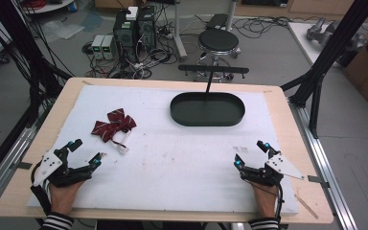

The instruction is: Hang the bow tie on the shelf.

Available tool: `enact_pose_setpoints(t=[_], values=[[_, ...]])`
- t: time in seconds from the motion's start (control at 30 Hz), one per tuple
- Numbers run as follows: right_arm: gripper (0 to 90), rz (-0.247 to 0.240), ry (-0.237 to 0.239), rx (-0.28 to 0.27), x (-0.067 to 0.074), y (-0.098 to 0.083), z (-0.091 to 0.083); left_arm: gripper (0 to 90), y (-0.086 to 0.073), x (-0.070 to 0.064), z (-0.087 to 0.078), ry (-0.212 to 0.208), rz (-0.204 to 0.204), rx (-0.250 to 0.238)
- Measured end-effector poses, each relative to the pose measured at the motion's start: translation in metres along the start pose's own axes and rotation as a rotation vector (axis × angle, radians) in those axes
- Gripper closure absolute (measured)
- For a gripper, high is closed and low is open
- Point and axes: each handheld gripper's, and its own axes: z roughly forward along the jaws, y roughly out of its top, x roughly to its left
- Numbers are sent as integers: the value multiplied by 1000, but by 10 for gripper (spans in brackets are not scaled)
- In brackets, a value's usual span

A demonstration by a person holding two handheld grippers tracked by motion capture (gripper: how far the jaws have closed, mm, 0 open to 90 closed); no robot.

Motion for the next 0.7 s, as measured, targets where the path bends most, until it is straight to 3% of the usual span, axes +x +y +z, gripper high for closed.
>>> enact_pose_setpoints(t=[0.47,0.7], values=[[35,14,2,13,-1,0,1,125,1,1,2,-3,-8,16],[36,13,2,12,-1,0,1,125,2,1,4,-27,-7,32]])
